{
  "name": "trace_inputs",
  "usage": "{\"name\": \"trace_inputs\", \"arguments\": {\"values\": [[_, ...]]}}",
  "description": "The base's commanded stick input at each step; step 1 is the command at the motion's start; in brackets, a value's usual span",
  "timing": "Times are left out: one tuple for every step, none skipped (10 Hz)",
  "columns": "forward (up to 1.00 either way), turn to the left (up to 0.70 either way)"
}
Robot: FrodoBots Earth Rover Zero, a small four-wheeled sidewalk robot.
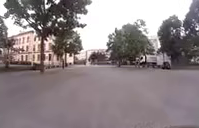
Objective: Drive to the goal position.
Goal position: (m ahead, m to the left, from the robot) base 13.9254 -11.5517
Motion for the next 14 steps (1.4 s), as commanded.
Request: {"name": "trace_inputs", "arguments": {"values": [[0.60,0.00],[0.60,0.00],[0.60,0.00],[0.60,0.00],[0.60,0.00],[0.60,0.00],[0.60,0.00],[0.60,0.00],[0.60,0.00],[0.60,0.00],[0.60,0.00],[0.60,0.00],[0.60,0.00],[0.60,0.00]]}}
